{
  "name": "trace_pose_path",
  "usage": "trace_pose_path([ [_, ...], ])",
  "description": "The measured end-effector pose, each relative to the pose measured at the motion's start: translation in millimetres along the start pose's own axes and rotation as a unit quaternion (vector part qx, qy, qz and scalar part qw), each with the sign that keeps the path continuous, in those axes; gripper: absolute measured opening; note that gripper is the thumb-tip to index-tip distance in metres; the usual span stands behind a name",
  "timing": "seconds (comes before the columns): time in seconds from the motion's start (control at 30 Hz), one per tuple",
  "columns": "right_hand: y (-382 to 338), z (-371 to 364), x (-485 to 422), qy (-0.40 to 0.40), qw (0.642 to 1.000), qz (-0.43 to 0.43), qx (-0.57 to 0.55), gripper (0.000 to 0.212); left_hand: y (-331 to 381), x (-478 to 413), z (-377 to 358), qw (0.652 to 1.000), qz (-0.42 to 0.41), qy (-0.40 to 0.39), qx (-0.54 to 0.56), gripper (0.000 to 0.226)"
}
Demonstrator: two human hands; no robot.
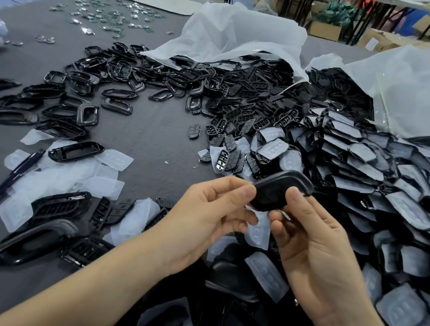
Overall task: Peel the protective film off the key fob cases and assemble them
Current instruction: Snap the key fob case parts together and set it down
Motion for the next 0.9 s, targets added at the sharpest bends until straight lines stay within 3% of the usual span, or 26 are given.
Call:
trace_pose_path([
  [0.2, 0, -5, 2, -0.045, 0.998, -0.005, -0.046, 0.01, -1, 4, -7, 0.986, 0.051, 0.001, 0.156, 0.013],
  [0.37, 3, -10, 4, -0.097, 0.988, -0.039, -0.112, 0.054, 3, 6, -9, 0.983, 0.042, -0.001, 0.18, 0.03],
  [0.5, -1, -8, 3, -0.104, 0.97, -0.072, -0.209, 0.062, 17, 6, -10, 0.997, -0.035, -0.027, 0.067, 0.012],
  [0.57, -4, -2, 1, -0.085, 0.983, -0.055, -0.154, 0.054, 29, 8, -10, 0.987, -0.132, -0.047, -0.079, 0.016],
  [0.6, -5, 0, 1, -0.072, 0.991, -0.04, -0.106, 0.049, 37, 12, -12, 0.96, -0.201, -0.053, -0.186, 0.012],
  [0.67, -9, 4, -1, -0.05, 0.998, 0.012, -0.025, 0.037, 46, 18, -18, 0.861, -0.317, -0.063, -0.393, 0.004],
  [0.77, -15, 7, -3, -0.027, 0.988, 0.101, 0.113, 0.018, 49, 22, -22, 0.736, -0.389, -0.06, -0.551, 0.008],
  [0.83, -14, 11, -4, -0.01, 0.969, 0.132, 0.207, 0.025, 48, 21, -21, 0.701, -0.391, -0.063, -0.593, 0.011],
  [0.9, -11, 13, -4, -0.005, 0.958, 0.136, 0.254, 0.036, 44, 19, -19, 0.706, -0.366, -0.062, -0.603, 0.015],
])
Point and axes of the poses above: each hand's wrist, its own x-axis away from the middle knuckle, its own z-axis out of the back of the hand, y = z × x, the point moved 6 cm from there along -x, towards the middle knuckle, and after that the axes turned 6 degrees about x, right-handed, at the moved point
